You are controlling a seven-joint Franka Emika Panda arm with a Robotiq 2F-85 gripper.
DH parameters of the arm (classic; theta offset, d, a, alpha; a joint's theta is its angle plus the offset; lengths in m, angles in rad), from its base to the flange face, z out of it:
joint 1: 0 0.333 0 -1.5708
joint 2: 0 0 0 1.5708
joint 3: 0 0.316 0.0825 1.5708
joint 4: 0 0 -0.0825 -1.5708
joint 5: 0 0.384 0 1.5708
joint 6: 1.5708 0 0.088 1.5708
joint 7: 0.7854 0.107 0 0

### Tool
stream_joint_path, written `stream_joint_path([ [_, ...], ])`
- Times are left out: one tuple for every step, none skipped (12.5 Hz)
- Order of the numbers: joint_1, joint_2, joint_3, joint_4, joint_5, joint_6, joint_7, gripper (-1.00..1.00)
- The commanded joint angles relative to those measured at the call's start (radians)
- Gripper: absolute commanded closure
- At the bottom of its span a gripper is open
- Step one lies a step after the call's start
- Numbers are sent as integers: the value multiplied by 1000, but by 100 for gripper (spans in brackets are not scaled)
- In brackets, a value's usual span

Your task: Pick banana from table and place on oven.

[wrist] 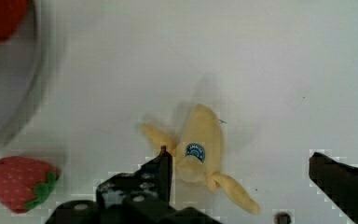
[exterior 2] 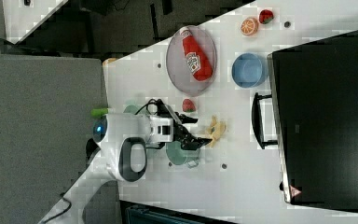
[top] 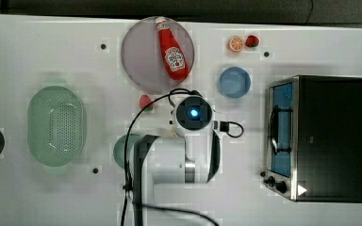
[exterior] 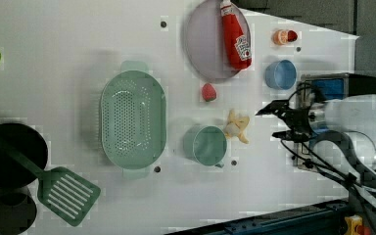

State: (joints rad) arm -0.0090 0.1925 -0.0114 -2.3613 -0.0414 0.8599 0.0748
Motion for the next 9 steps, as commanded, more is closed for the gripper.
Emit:
stream_joint_path([
  [1, 30, 19, -24, 16, 81, 12, -100],
  [1, 51, 23, -33, 16, 107, 12, -100],
  [1, 68, 25, -43, 16, 133, 13, -100],
  [1, 82, 28, -53, 16, 158, 13, -100],
  [1, 97, 28, -61, 16, 180, 13, -100],
  [1, 110, 30, -68, 16, 204, 13, -92],
  [0, 122, 30, -69, 16, 233, 13, -69],
  [1, 131, 31, -69, 16, 258, 13, -43],
  [1, 138, 31, -70, 16, 264, 13, -18],
])
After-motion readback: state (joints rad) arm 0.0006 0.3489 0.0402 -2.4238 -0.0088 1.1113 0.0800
